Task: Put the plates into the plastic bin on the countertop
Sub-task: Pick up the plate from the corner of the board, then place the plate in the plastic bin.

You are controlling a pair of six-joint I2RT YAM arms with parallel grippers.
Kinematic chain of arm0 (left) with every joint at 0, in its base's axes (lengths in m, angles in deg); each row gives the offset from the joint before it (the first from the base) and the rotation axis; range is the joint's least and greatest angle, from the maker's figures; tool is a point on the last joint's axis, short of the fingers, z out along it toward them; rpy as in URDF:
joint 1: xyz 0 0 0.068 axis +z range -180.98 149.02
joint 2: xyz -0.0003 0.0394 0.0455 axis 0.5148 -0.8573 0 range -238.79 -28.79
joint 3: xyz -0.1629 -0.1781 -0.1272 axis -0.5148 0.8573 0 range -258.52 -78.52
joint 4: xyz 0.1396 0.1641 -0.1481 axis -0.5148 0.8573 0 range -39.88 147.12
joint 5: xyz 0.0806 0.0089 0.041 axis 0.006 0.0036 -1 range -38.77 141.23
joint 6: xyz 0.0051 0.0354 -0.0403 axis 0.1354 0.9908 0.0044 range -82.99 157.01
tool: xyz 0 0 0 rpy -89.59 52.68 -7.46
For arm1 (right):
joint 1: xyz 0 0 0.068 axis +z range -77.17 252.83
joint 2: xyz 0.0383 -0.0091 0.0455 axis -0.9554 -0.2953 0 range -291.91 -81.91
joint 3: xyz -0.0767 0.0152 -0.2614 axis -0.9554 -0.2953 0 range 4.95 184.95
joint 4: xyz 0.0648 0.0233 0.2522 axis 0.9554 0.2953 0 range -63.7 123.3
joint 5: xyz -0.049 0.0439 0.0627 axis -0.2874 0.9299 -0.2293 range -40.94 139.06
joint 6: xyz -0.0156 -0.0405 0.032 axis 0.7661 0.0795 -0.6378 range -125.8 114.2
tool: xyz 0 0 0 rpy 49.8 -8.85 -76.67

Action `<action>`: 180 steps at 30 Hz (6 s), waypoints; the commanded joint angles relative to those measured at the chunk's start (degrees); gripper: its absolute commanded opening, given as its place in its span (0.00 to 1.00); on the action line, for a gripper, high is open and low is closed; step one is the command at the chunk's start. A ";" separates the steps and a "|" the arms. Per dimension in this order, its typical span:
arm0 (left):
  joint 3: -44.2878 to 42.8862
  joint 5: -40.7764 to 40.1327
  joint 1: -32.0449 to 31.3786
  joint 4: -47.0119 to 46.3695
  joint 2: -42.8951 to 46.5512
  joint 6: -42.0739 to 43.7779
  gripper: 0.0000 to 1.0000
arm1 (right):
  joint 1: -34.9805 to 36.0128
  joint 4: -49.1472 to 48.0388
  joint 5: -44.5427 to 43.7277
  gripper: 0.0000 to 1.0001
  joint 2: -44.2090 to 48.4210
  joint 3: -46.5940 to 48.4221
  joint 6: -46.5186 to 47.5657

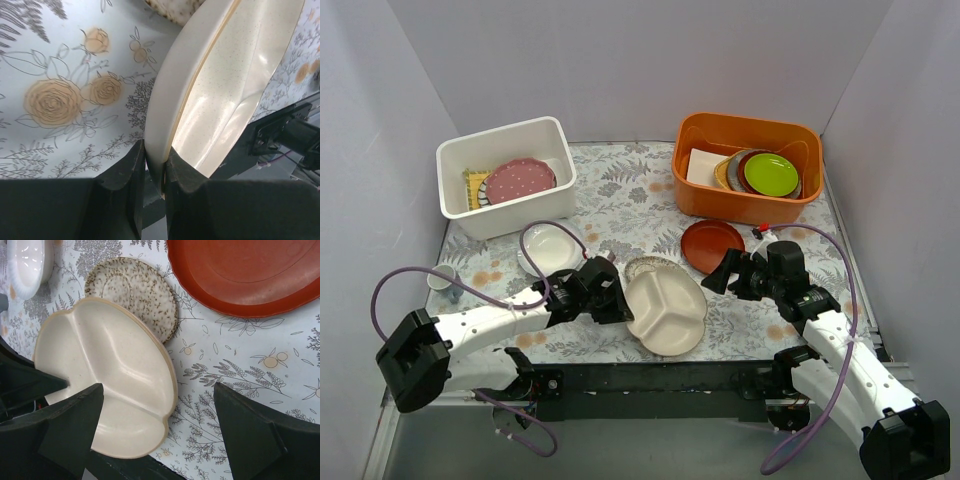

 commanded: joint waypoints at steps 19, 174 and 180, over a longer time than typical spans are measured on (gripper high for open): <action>-15.99 9.69 20.00 1.60 8.25 9.47 0.00 | -1.05 -2.01 1.19 0.98 -0.13 -0.77 0.78; -54.41 18.48 76.79 9.08 -25.69 11.24 0.78 | -2.81 -5.88 6.03 0.96 0.13 -3.15 1.93; -55.11 21.29 76.79 9.25 -21.64 13.78 0.91 | -2.81 -5.87 6.29 0.96 0.75 -3.32 1.66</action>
